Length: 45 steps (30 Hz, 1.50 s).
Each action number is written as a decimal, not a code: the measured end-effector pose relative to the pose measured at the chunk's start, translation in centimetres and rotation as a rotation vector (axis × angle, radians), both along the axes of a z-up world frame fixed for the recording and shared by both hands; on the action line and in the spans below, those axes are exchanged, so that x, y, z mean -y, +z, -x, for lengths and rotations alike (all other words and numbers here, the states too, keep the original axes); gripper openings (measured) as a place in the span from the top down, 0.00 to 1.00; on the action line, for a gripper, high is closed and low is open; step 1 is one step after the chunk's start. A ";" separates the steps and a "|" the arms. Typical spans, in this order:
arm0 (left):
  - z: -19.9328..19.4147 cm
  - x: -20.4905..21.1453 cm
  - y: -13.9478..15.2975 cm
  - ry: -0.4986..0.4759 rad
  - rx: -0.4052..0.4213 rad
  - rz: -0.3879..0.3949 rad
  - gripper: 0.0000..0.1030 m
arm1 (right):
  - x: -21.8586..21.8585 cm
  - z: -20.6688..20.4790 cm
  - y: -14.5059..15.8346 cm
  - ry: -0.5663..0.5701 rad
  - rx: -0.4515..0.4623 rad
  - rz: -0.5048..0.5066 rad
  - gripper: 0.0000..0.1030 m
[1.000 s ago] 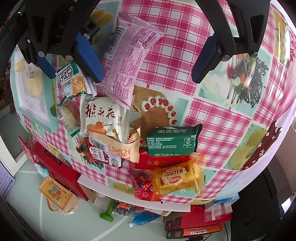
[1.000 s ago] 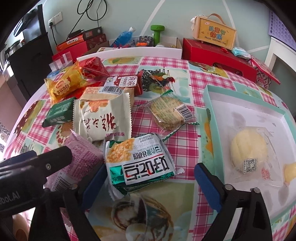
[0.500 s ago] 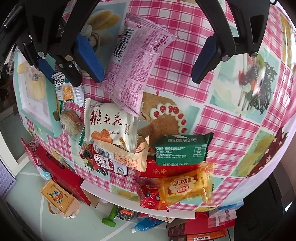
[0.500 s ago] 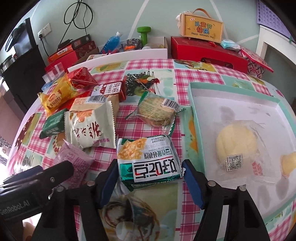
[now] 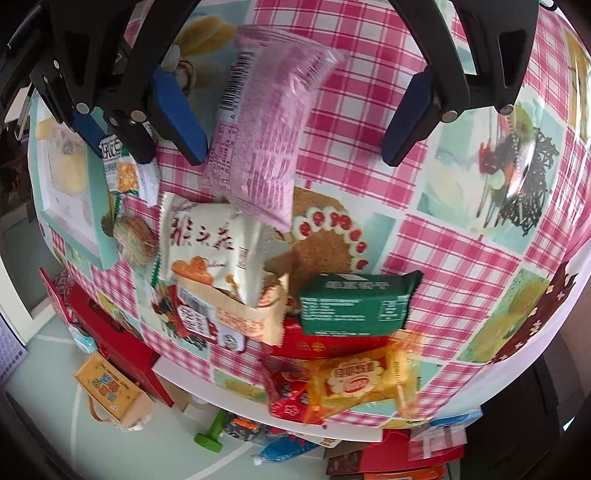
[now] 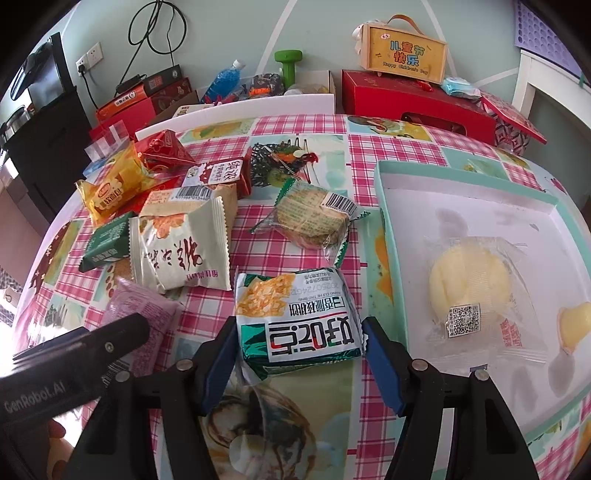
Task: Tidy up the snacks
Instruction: 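Grasp the green-and-white packet with the right tool while the left tool grasps the pink packet, then carry both packets into the teal tray and open both tools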
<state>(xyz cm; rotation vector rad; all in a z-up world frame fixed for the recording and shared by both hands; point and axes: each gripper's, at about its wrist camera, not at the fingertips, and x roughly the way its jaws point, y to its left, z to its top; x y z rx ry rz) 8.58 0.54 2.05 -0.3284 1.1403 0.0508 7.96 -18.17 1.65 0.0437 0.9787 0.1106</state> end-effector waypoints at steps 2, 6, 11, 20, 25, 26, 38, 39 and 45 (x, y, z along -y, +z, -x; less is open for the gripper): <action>0.1 -0.4 0.0 0.017 -0.001 -0.004 0.07 | -0.1 0.0 0.0 0.001 -0.001 0.004 0.33; 0.2 -0.8 0.0 0.028 -0.004 0.001 0.07 | 0.0 -0.1 -0.1 0.002 -0.005 0.000 0.33; 0.3 0.3 0.3 -0.018 0.008 -0.001 0.24 | -0.1 -0.1 -0.1 0.005 -0.006 0.006 0.34; 0.6 -0.3 0.7 -0.015 0.039 0.069 0.61 | 0.3 0.1 0.1 0.002 -0.005 -0.016 0.40; 0.9 -0.5 1.3 -0.012 0.066 0.072 0.63 | 0.5 0.4 0.5 0.007 0.003 -0.037 0.40; 0.8 -0.5 1.4 -0.012 0.069 0.073 0.63 | 0.4 0.4 0.7 0.007 0.007 -0.038 0.40; 1.7 -0.7 3.7 0.004 0.155 0.083 0.63 | 0.8 1.3 3.2 0.020 0.102 -0.096 0.40; 1.7 -0.7 3.8 0.004 0.162 0.083 0.63 | 0.8 1.3 3.3 0.019 0.108 -0.101 0.40; 1.6 0.0 4.8 -0.010 0.197 0.076 0.63 | 1.7 1.4 4.3 -0.008 0.146 -0.118 0.40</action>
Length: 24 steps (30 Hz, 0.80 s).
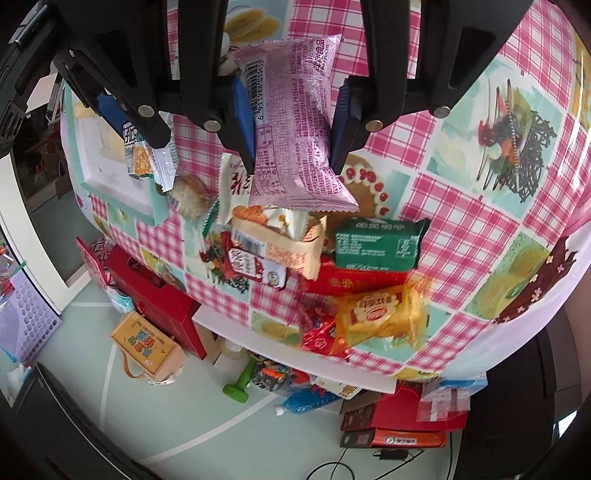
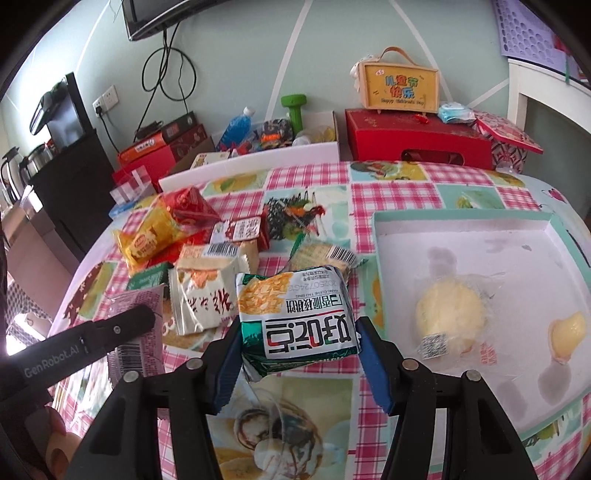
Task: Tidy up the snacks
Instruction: 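Carry both packets into the teal tray and open both tools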
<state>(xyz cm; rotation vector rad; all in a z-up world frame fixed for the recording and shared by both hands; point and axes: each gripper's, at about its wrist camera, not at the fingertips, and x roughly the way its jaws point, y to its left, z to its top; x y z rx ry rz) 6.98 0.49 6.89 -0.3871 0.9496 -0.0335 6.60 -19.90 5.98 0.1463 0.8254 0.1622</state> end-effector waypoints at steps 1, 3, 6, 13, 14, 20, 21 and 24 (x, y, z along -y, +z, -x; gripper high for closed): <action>-0.1 0.2 0.1 -0.005 0.003 -0.002 0.63 | 0.2 0.0 0.2 -0.007 0.008 -0.004 0.40; -0.2 0.7 0.5 -0.016 0.013 -0.005 0.63 | 1.0 0.1 0.7 -0.024 0.030 -0.020 0.40; -0.6 1.8 1.2 -0.040 0.030 -0.012 0.63 | 2.4 0.2 1.5 -0.060 0.065 -0.042 0.40; -1.7 5.4 3.4 -0.117 0.073 -0.038 0.63 | 7.6 0.8 3.2 -0.210 0.137 -0.097 0.40; -1.9 6.0 3.7 -0.130 0.079 -0.041 0.63 | 8.4 0.9 3.4 -0.231 0.140 -0.100 0.40; -3.5 10.5 5.6 -0.221 0.107 -0.064 0.63 | 14.3 1.7 3.3 -0.408 0.138 -0.117 0.40; -3.8 11.4 5.9 -0.238 0.113 -0.065 0.63 | 15.3 1.8 3.2 -0.440 0.135 -0.109 0.40; -4.7 13.9 6.6 -0.287 0.124 -0.070 0.63 | 17.8 2.3 2.7 -0.533 0.120 -0.080 0.40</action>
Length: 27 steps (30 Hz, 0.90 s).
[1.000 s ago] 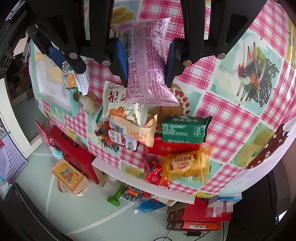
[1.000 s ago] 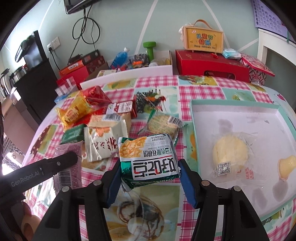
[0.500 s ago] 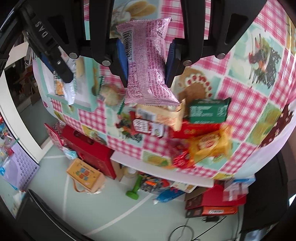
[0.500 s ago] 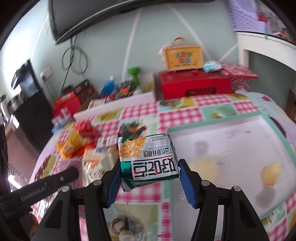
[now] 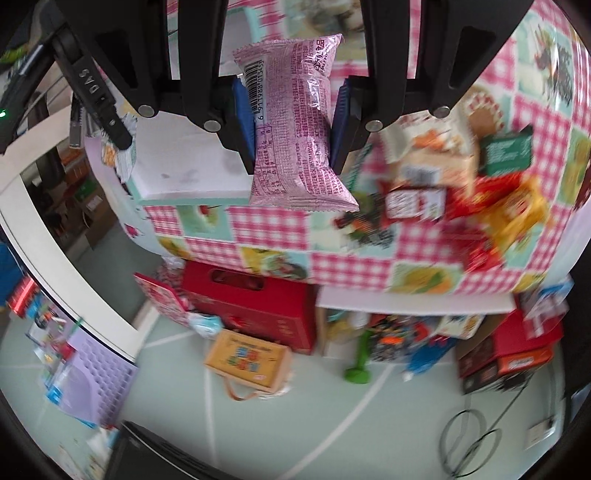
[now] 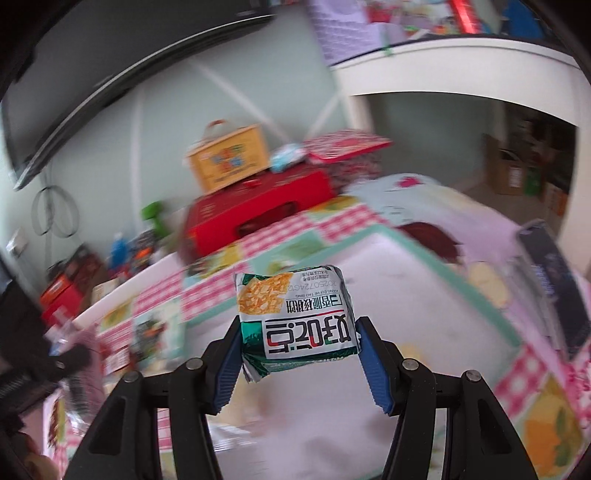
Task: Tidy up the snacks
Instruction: 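Carry both packets into the teal tray and open both tools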
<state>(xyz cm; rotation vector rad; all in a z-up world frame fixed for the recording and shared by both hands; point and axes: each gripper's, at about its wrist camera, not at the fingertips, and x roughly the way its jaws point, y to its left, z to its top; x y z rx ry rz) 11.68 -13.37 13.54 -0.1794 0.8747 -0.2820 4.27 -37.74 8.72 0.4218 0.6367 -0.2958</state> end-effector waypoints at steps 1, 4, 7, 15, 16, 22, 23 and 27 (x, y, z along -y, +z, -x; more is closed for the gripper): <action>-0.3 1.0 0.2 -0.019 0.003 -0.003 0.63 | 0.9 0.2 -0.2 -0.028 -0.009 0.003 0.40; -1.3 3.6 0.2 -0.071 -0.003 -0.005 0.63 | 2.8 0.6 -0.7 -0.085 -0.028 0.011 0.40; -2.4 6.1 -0.2 -0.109 -0.017 -0.014 0.63 | 4.0 0.8 -1.1 -0.116 -0.041 0.019 0.40; -4.5 11.4 -2.4 -0.186 -0.040 -0.037 0.63 | 4.8 0.2 -2.1 -0.127 -0.065 0.023 0.40; -4.7 11.8 -2.7 -0.189 -0.043 -0.039 0.63 | 4.9 0.1 -2.2 -0.128 -0.064 0.024 0.40; -5.9 13.6 -4.0 -0.192 -0.058 -0.045 0.63 | 5.6 -0.8 -2.9 -0.134 -0.070 0.011 0.40; -6.1 13.8 -4.3 -0.191 -0.061 -0.050 0.63 | 5.6 -1.0 -2.9 -0.134 -0.072 0.012 0.40; -6.5 14.4 -4.9 -0.187 -0.080 -0.051 0.62 | 5.8 -1.5 -3.4 -0.125 -0.083 0.000 0.39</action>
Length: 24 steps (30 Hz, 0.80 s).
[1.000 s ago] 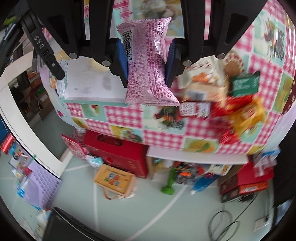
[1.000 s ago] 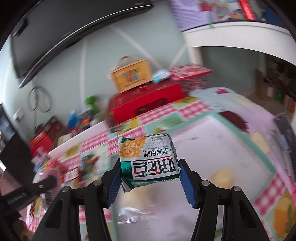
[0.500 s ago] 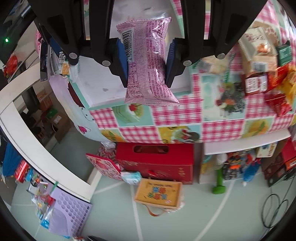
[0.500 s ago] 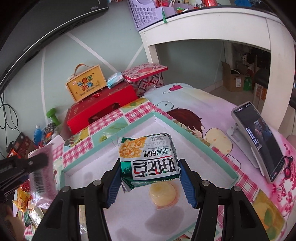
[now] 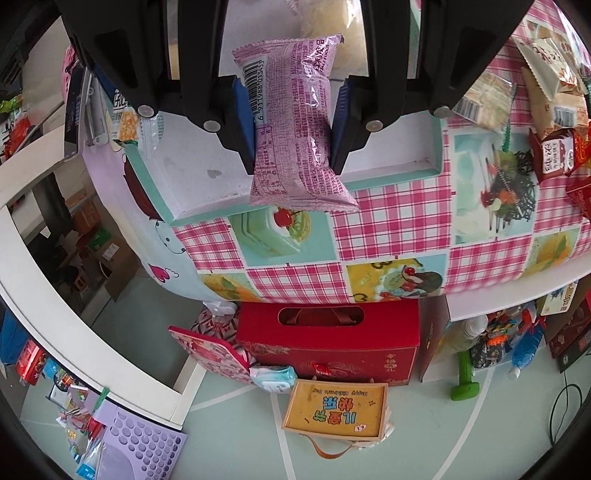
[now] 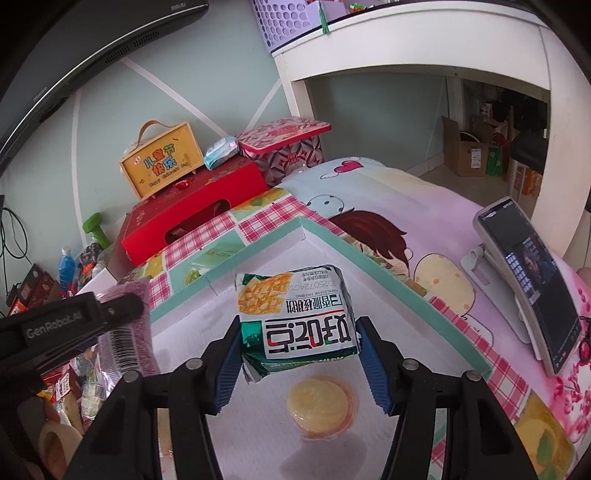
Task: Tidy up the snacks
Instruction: 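Carry both packets into the teal tray and open both tools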
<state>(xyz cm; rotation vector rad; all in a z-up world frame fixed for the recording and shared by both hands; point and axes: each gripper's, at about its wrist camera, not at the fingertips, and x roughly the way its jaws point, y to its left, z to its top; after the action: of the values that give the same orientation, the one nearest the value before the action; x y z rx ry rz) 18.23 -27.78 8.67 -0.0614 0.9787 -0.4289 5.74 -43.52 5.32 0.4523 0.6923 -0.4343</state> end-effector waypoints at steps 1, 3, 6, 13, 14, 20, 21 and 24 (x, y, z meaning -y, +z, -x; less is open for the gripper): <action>-0.1 0.0 -0.1 0.005 -0.009 -0.002 0.62 | 0.0 -0.1 -0.1 0.003 -0.006 -0.002 0.38; -0.2 0.0 -0.4 0.013 -0.028 0.003 0.62 | 0.0 -0.1 -0.2 0.003 -0.017 -0.002 0.38; 0.0 -0.1 -0.6 0.018 -0.033 0.002 0.61 | 0.2 -0.1 -0.3 0.000 -0.023 -0.012 0.38; 0.5 -0.2 -0.2 0.003 -0.018 -0.003 0.48 | 0.4 0.0 -0.6 -0.010 -0.045 -0.024 0.38; 0.5 -0.2 -0.1 0.009 -0.012 -0.004 0.33 | 0.5 0.0 -0.6 -0.009 -0.045 -0.025 0.36; 0.5 -1.8 0.4 0.065 0.007 0.000 0.09 | 0.3 -0.2 -0.6 0.003 -0.052 -0.023 0.14; 0.5 -2.1 0.4 0.071 0.000 0.002 0.08 | 0.2 -0.2 -0.6 0.006 -0.053 -0.022 0.09; 0.5 -3.1 0.3 0.085 -0.006 0.001 0.08 | 0.0 -0.4 -0.7 0.008 -0.062 -0.008 0.00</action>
<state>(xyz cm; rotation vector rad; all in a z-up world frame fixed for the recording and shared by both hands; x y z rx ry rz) 17.70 -24.70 8.99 -0.1048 0.9777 -0.3509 6.10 -43.48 4.60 0.4455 0.7555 -0.4396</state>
